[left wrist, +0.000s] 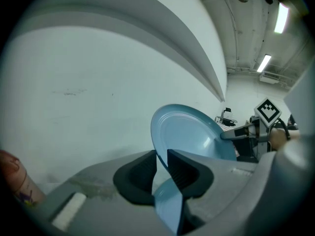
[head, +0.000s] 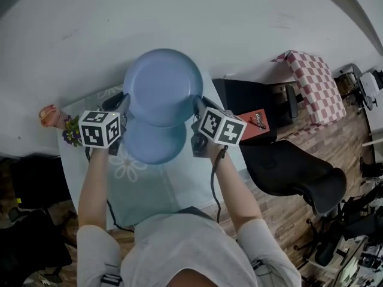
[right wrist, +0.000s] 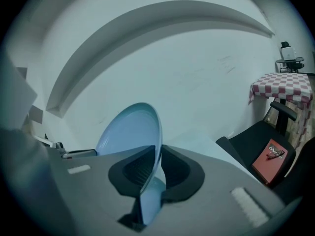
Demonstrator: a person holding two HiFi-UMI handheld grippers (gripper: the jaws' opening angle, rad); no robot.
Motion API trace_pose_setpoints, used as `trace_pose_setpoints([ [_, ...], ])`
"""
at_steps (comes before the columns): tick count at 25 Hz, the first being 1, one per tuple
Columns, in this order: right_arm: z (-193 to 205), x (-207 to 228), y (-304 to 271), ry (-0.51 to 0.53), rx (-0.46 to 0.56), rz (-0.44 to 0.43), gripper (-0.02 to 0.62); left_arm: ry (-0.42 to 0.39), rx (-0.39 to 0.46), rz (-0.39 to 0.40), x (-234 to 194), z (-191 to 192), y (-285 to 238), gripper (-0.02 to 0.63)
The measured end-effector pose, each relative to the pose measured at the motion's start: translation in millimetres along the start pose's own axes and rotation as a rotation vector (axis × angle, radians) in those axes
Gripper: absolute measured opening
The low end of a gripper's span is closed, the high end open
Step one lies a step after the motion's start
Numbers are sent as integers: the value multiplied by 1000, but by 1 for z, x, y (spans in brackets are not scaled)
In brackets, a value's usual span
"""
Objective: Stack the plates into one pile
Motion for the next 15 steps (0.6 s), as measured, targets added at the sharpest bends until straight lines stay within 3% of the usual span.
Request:
trace_pose_setpoints([
  [15, 73, -12, 14, -8, -127, -12, 34, 94, -79, -46, 0, 83, 53, 72],
])
Point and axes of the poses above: the fingertips, and each gripper's own axes: y backward along the fingers, x to its right, z out of its underside, the point moved 4 cm from there along y, backward along the fingers, and after that the axes turned 9 degrees about -z, right-handed, at the moved point
